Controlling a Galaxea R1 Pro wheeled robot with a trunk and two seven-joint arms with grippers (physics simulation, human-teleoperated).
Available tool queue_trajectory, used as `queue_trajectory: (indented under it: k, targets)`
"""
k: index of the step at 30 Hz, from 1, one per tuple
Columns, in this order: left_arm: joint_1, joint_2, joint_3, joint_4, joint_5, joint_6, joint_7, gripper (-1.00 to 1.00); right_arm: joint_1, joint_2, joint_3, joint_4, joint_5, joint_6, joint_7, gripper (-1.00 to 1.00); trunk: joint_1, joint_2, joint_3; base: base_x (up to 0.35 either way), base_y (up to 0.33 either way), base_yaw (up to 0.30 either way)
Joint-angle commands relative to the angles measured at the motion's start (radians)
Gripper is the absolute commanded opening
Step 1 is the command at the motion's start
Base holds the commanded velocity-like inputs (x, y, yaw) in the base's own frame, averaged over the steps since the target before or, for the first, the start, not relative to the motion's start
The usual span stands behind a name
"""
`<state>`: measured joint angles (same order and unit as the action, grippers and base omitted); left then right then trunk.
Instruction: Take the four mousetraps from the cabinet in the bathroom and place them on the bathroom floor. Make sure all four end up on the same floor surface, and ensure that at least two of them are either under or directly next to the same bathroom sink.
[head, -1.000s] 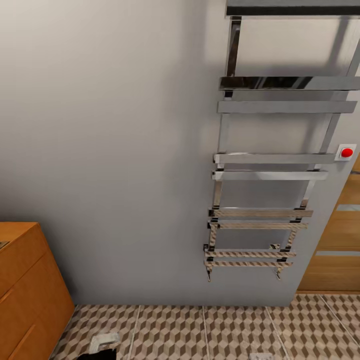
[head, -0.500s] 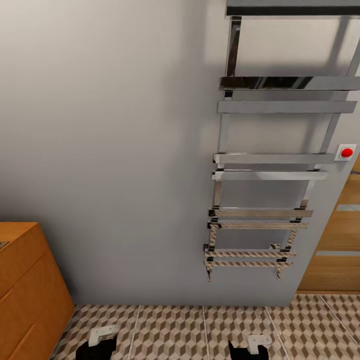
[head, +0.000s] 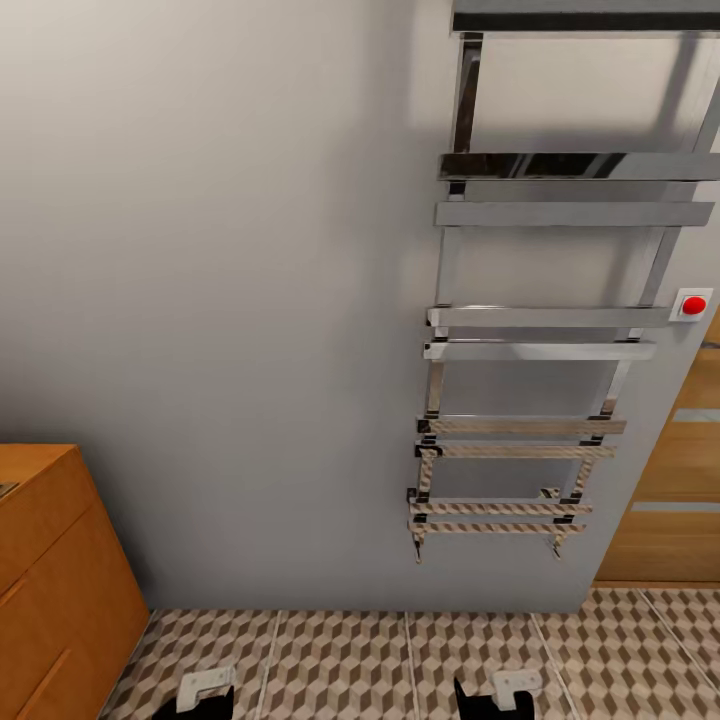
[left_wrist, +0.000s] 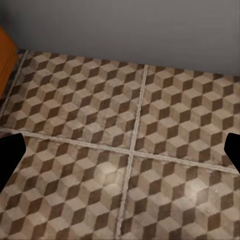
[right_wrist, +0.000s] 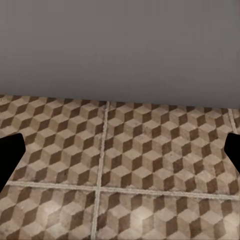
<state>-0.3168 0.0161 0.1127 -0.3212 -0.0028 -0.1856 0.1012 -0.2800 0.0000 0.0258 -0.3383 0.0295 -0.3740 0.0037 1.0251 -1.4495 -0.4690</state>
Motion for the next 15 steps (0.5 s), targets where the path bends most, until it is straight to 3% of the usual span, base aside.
queue_trajectory:
  k: [1, 6, 12, 15]
  targets:
    - [-0.001, 0.000, 0.001, 0.002, 0.000, -0.004, 0.002, 1.00, -0.001, 0.000, 0.000, 0.001, 0.006, -0.004, 0.000, 1.00, 0.000, -0.001, -0.001, 0.000, 0.000, 0.000]
    - [-0.001, -0.001, 0.001, 0.003, -0.001, -0.004, 0.002, 1.00, -0.002, -0.001, 0.008, -0.003, 0.047, -0.001, -0.004, 1.00, 0.000, -0.001, -0.001, 0.000, 0.000, 0.000]
    - [-0.001, -0.001, 0.001, 0.004, -0.002, -0.005, 0.002, 1.00, -0.033, -0.001, 0.007, -0.063, 0.063, 0.018, -0.007, 1.00, 0.000, -0.001, -0.001, 0.000, 0.000, 0.000]
    - [-0.001, -0.001, 0.001, 0.004, -0.001, -0.005, 0.002, 1.00, -0.079, -0.001, 0.007, -0.104, 0.066, 0.098, -0.007, 1.00, 0.000, -0.001, -0.001, 0.000, 0.000, 0.000]
